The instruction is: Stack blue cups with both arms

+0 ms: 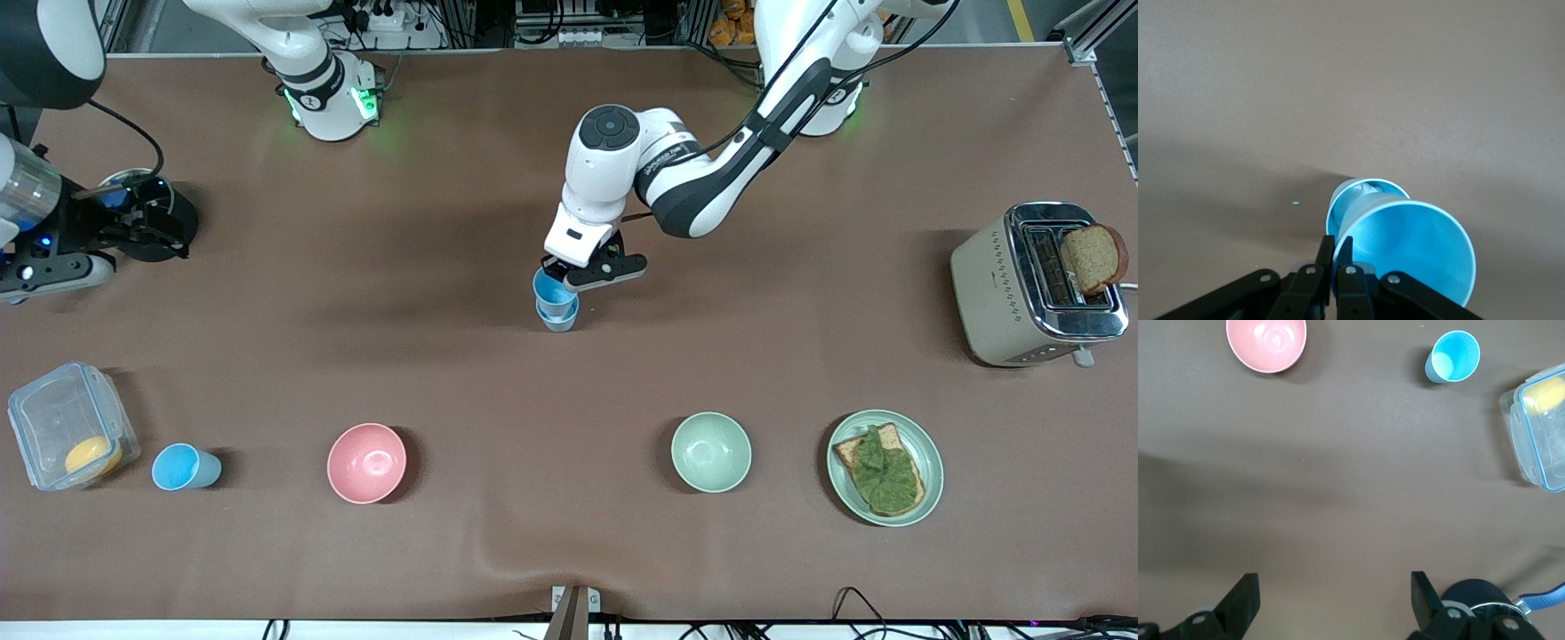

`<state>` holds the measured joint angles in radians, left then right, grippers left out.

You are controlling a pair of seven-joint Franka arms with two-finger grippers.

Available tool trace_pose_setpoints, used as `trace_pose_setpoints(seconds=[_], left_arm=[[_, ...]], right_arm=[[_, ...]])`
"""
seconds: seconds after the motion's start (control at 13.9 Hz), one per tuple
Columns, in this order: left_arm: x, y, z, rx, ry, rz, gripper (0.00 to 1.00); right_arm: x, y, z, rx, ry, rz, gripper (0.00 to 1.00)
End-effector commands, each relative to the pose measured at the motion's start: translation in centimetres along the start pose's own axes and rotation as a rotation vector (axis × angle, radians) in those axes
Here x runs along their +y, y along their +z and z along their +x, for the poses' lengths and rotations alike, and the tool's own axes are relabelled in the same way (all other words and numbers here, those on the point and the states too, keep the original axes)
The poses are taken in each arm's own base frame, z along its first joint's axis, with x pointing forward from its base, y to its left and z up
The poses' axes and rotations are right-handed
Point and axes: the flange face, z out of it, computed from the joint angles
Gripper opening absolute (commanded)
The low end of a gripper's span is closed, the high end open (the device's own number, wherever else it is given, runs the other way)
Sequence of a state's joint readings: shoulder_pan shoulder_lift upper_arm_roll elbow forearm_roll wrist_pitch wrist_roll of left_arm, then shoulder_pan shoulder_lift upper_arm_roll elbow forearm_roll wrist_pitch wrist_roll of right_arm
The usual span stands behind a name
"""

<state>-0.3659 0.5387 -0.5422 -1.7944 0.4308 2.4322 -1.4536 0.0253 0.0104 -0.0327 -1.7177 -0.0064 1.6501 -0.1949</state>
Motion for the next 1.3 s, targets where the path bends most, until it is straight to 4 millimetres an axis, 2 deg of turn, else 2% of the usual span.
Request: trace_pose_setpoints(seconds=[0.0,0.14,0.22,0.29,0.36,0.58,0.79,0.94,1.23], left_arm=[[0.6,-0.1,0.1,0.035,-0.002,0.008,1.00],[0.7,-0.4,0.1,0.040,-0.001,0.006,1.00],[0.6,-0.9,0.9,0.053,-0.003,0.000,1.00],[0.9,-2.2,1.6,0.075,0.002,-0.015,1.00],[0.7,-3.3,3.0,0.093,-0.005,-0.012,1.00],[-1.5,-6.6,10.1,0.116,-0.009,0.089,1.00],[-4.8,-10.2,16.7,0.065,-0.033,0.165,1.00],[-8.5,-13.9,22.0,0.010,-0.058,0.206,1.00],[-15.8,-21.1,28.2,-0.036,-0.057,0.179,1.00]], right_arm=[[-0.3,-0.3,-0.1,0.011,0.013,0.008,1.00],[0.0,-1.6,0.2,0.030,0.027,0.006,1.00],[0.6,-1.5,0.7,0.040,0.040,0.021,1.00],[1.1,-2.2,0.9,0.056,0.050,0.020,1.00],[1.2,-2.0,1.3,0.049,0.046,0.010,1.00],[1.0,-2.7,1.0,0.061,0.075,0.014,1.00],[1.1,-2.6,0.8,0.050,0.116,0.014,1.00],[1.0,-2.7,0.7,0.050,0.121,0.015,1.00],[0.9,-2.6,0.6,0.040,0.121,0.020,1.00]])
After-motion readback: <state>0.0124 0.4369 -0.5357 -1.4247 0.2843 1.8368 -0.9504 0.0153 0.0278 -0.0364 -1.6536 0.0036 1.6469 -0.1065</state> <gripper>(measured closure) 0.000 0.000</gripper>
